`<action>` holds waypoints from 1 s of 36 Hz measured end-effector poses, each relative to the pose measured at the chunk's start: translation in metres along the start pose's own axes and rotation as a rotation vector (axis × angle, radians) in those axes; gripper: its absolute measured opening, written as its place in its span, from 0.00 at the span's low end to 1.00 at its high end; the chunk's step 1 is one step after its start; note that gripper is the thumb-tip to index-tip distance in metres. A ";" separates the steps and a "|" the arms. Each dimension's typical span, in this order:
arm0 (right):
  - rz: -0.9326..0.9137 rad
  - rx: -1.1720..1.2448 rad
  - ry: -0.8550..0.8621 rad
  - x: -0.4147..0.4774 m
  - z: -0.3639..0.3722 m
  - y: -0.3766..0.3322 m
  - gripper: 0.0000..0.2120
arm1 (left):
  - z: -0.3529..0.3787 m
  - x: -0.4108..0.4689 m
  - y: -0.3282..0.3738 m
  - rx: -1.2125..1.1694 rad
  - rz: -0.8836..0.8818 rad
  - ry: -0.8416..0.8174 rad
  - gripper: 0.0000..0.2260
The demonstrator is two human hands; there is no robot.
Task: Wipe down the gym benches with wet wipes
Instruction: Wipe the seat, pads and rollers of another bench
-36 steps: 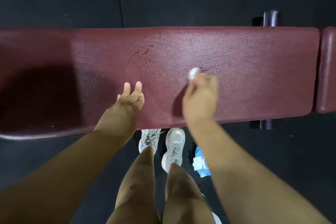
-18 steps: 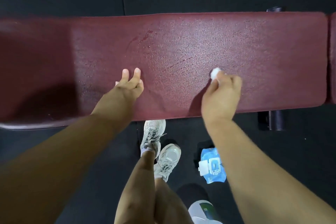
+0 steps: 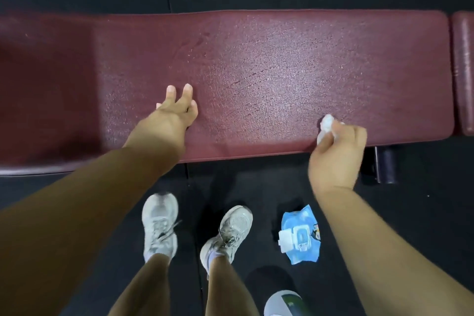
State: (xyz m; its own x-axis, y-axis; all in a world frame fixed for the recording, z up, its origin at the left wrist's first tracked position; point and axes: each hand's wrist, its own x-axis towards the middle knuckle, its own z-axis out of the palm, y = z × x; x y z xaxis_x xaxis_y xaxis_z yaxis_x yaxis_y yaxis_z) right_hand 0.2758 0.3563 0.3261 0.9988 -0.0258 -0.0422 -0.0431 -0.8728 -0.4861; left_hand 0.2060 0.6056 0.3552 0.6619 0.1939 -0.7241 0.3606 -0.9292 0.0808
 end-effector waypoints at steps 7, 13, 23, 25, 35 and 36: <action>-0.214 0.160 -0.059 -0.084 0.056 -0.064 0.18 | 0.011 -0.006 -0.007 -0.047 0.068 0.094 0.34; -0.432 0.056 -0.263 -0.078 0.045 -0.057 0.17 | 0.003 -0.008 -0.022 -0.070 0.165 0.120 0.36; 0.066 0.036 0.044 -0.068 0.043 -0.069 0.11 | 0.027 -0.045 -0.094 -0.093 0.239 0.292 0.30; -0.014 0.037 -0.041 -0.094 0.064 -0.097 0.17 | 0.023 -0.052 -0.105 -0.103 0.167 0.248 0.29; -0.513 -0.003 -0.474 -0.118 0.076 -0.137 0.16 | 0.017 -0.050 -0.121 -0.055 0.163 0.103 0.36; -0.489 0.009 -0.398 -0.111 0.070 -0.128 0.15 | 0.016 -0.050 -0.121 -0.041 0.163 0.088 0.36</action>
State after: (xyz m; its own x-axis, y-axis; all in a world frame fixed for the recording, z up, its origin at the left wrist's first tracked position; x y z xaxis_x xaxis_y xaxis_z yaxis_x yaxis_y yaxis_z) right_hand 0.1690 0.5051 0.3313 0.8177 0.5600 -0.1337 0.4142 -0.7335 -0.5389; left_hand 0.1192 0.7030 0.3710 0.7681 0.0703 -0.6365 0.2694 -0.9372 0.2215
